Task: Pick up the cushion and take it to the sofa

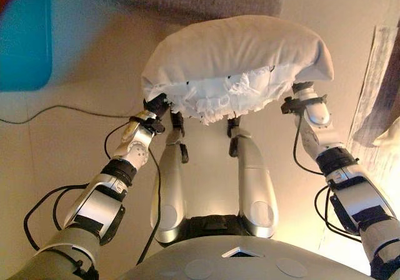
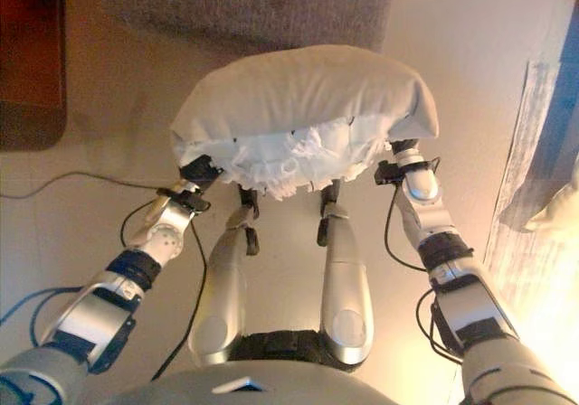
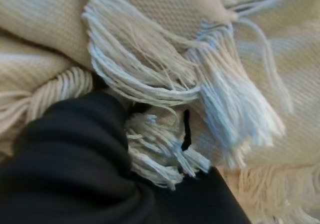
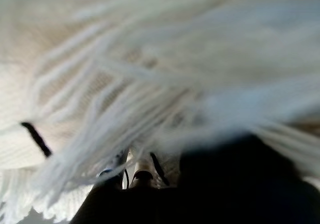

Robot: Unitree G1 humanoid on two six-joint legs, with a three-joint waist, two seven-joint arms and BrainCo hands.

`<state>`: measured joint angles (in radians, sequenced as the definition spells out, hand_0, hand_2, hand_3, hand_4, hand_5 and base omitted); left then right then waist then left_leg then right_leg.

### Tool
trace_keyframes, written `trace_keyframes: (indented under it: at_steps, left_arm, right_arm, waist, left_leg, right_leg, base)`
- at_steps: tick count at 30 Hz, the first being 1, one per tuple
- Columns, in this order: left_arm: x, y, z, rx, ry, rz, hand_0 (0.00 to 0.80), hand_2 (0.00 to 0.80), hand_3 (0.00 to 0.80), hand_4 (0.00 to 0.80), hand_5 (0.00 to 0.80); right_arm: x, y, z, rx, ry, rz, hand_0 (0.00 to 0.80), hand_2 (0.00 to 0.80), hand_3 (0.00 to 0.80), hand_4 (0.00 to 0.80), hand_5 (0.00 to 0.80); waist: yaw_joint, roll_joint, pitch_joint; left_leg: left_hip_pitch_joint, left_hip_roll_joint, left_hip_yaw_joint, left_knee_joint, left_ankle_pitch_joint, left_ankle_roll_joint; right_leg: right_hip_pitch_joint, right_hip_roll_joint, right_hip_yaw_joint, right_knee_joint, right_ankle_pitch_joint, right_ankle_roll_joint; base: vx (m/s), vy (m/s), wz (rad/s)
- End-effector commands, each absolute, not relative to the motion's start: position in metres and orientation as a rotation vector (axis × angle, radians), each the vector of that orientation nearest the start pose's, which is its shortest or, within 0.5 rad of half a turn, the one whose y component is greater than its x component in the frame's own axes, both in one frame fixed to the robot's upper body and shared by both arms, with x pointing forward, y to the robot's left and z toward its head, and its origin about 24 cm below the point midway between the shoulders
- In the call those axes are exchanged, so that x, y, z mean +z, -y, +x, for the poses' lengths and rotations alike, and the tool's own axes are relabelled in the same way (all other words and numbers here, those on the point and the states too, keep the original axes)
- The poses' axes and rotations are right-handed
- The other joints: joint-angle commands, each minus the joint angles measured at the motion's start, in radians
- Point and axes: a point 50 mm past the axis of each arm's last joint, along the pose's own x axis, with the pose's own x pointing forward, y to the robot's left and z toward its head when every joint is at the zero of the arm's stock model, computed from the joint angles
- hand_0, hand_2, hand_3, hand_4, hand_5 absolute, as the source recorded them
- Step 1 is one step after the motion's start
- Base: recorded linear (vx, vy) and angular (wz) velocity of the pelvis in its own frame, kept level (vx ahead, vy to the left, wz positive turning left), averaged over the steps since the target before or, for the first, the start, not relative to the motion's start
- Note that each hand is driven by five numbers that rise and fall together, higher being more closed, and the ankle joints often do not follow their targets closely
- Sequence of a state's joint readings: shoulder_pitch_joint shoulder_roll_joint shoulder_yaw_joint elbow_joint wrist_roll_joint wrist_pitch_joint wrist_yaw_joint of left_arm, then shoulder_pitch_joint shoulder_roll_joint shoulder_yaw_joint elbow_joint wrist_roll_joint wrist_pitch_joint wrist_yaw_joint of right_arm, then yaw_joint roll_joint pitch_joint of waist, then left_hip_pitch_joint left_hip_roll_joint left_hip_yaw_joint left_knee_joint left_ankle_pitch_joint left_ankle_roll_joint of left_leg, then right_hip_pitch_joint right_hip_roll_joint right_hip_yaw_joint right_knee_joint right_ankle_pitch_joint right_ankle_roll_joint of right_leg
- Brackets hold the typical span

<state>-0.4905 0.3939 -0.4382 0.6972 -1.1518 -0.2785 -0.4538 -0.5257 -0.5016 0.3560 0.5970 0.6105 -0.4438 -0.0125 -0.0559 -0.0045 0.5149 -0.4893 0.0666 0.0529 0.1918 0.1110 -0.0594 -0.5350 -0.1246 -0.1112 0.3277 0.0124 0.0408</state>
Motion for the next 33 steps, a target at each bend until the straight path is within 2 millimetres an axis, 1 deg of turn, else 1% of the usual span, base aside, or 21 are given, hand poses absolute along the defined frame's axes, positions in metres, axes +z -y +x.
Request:
trace_keyframes:
  at_steps: [1,3,7,9,11,14,16,18,22,24,25,26,27,28,31,33]
  left_arm:
    - [0.084,-0.083,0.318,-0.804,0.154,-0.578,0.800,0.800,0.800,0.800,0.800]
    - [0.075,-0.088,0.310,-0.772,0.145,-0.592,0.800,0.800,0.800,0.800,0.800]
    - [0.057,-0.097,0.289,-0.714,0.121,-0.632,0.800,0.800,0.800,0.800,0.800]
    - [0.052,-0.104,0.279,-0.683,0.121,-0.631,0.800,0.800,0.800,0.800,0.800]
    - [0.053,-0.112,0.269,-0.641,0.156,-0.626,0.800,0.800,0.800,0.800,0.800]
    - [0.062,-0.127,0.254,-0.564,0.261,-0.590,0.800,0.800,0.800,0.800,0.800]
    - [0.069,-0.135,0.247,-0.523,0.317,-0.562,0.800,0.800,0.800,0.800,0.800]
    - [0.079,-0.140,0.240,-0.502,0.373,-0.542,0.800,0.800,0.800,0.800,0.800]
    - [0.098,-0.146,0.233,-0.462,0.454,-0.546,0.800,0.800,0.800,0.800,0.800]
    - [0.102,-0.146,0.231,-0.450,0.465,-0.565,0.800,0.800,0.800,0.800,0.800]
    - [0.103,-0.146,0.231,-0.447,0.466,-0.575,0.800,0.800,0.800,0.800,0.800]
    - [0.101,-0.167,0.227,-0.426,0.478,-0.566,0.800,0.800,0.800,0.800,0.800]
    - [0.101,-0.179,0.222,-0.409,0.493,-0.553,0.800,0.800,0.800,0.800,0.800]
    - [0.101,-0.178,0.222,-0.410,0.497,-0.550,0.800,0.800,0.800,0.800,0.800]
    - [0.111,-0.157,0.232,-0.444,0.482,-0.566,0.800,0.800,0.800,0.800,0.800]
    - [0.114,-0.147,0.235,-0.461,0.473,-0.566,0.800,0.800,0.800,0.800,0.800]
  right_arm:
    - [0.125,0.113,0.325,0.462,0.457,0.023,0.800,0.800,0.800,0.800,0.800]
    - [0.117,0.115,0.317,0.464,0.439,0.025,0.800,0.800,0.800,0.800,0.800]
    - [0.095,0.128,0.294,0.459,0.406,-0.016,0.800,0.800,0.800,0.800,0.800]
    - [0.091,0.134,0.283,0.464,0.404,-0.029,0.800,0.800,0.800,0.800,0.800]
    - [0.091,0.137,0.270,0.472,0.429,-0.042,0.800,0.800,0.800,0.800,0.800]
    - [0.100,0.143,0.254,0.443,0.493,-0.038,0.800,0.800,0.800,0.800,0.800]
    - [0.108,0.146,0.246,0.420,0.534,-0.014,0.800,0.800,0.800,0.800,0.800]
    - [0.118,0.149,0.239,0.404,0.577,-0.001,0.800,0.800,0.800,0.800,0.800]
    - [0.140,0.152,0.226,0.371,0.679,-0.006,0.800,0.800,0.800,0.800,0.800]
    - [0.148,0.153,0.223,0.356,0.709,-0.015,0.800,0.800,0.800,0.800,0.800]
    - [0.139,0.153,0.233,0.316,0.560,-0.037,0.800,0.800,0.800,0.800,0.800]
    - [0.136,0.197,0.203,0.357,0.670,-0.015,0.800,0.800,0.800,0.800,0.800]
    - [0.128,0.213,0.193,0.380,0.673,-0.015,0.800,0.800,0.800,0.800,0.800]
    - [0.127,0.209,0.197,0.380,0.679,-0.019,0.800,0.800,0.800,0.800,0.800]
    - [0.145,0.176,0.218,0.353,0.668,-0.043,0.800,0.800,0.800,0.800,0.800]
    - [0.149,0.165,0.225,0.343,0.646,-0.047,0.800,0.800,0.800,0.800,0.800]
  waist:
    - [0.037,-0.017,-0.129]
    - [0.038,-0.013,-0.169]
    - [0.047,0.000,-0.261]
    - [0.051,0.003,-0.308]
    - [0.055,0.003,-0.354]
    - [0.061,-0.001,-0.403]
    - [0.061,-0.004,-0.418]
    - [0.057,-0.006,-0.430]
    - [0.039,-0.009,-0.442]
    - [0.038,-0.012,-0.441]
    - [0.038,-0.012,-0.440]
    - [0.022,-0.017,-0.441]
    - [0.009,-0.021,-0.437]
    - [0.007,-0.023,-0.430]
    - [0.023,-0.024,-0.416]
    - [0.033,-0.025,-0.413]
  left_leg:
    - [0.053,-0.060,0.019,0.004,-0.091,0.028]
    - [0.125,-0.059,0.017,-0.040,-0.094,0.032]
    - [0.279,-0.060,0.017,-0.131,-0.100,0.041]
    - [0.349,-0.060,0.020,-0.172,-0.105,0.043]
    - [0.405,-0.062,0.025,-0.193,-0.113,0.049]
    - [0.479,-0.060,0.038,-0.218,-0.125,0.057]
    - [0.512,-0.060,0.041,-0.232,-0.132,0.062]
    - [0.551,-0.062,0.033,-0.255,-0.133,0.069]
    - [0.593,-0.075,-0.001,-0.279,-0.140,0.083]
    - [0.599,-0.078,-0.011,-0.279,-0.144,0.084]
    - [0.600,-0.078,-0.014,-0.279,-0.144,0.084]
    - [0.592,-0.074,-0.005,-0.279,-0.147,0.080]
    - [0.587,-0.070,0.005,-0.279,-0.148,0.079]
    - [0.585,-0.069,0.007,-0.279,-0.148,0.081]
    - [0.581,-0.071,-0.013,-0.279,-0.140,0.078]
    - [0.584,-0.068,-0.023,-0.279,-0.137,0.075]
  right_leg:
    - [0.104,0.008,-0.069,-0.063,-0.035,0.020]
    - [0.175,0.007,-0.074,-0.105,-0.035,0.022]
    - [0.333,0.007,-0.090,-0.199,-0.032,0.028]
    - [0.405,0.010,-0.097,-0.242,-0.029,0.031]
    - [0.458,0.010,-0.099,-0.266,-0.027,0.034]
    - [0.524,0.008,-0.105,-0.291,-0.024,0.039]
    - [0.555,0.010,-0.100,-0.302,-0.025,0.041]
    - [0.584,0.020,-0.085,-0.311,-0.027,0.040]
    - [0.619,0.051,-0.018,-0.327,-0.031,0.032]
    - [0.628,0.057,-0.012,-0.331,-0.031,0.030]
    - [0.631,0.059,-0.012,-0.333,-0.031,0.029]
    - [0.622,0.063,-0.004,-0.331,-0.029,0.028]
    - [0.610,0.064,-0.001,-0.328,-0.028,0.032]
    - [0.607,0.062,-0.001,-0.331,-0.028,0.035]
    - [0.630,0.064,-0.009,-0.359,-0.019,0.029]
    - [0.644,0.067,-0.015,-0.370,-0.016,0.025]
  base:
    - [0.051,0.049,0.03]
    - [0.087,0.093,0.00]
    - [0.163,0.109,-0.01]
    - [0.230,0.097,0.07]
    - [0.242,0.090,0.05]
    - [0.174,0.064,0.00]
    - [0.084,0.031,0.02]
    - [0.065,0.016,0.02]
    - [0.006,-0.006,0.01]
    - [-0.034,-0.030,0.13]
    - [-0.065,-0.032,0.12]
    - [-0.130,-0.064,0.02]
    - [-0.163,-0.066,0.10]
    - [-0.176,-0.074,0.05]
    - [-0.070,-0.066,-0.09]
    - [0.014,-0.128,0.01]
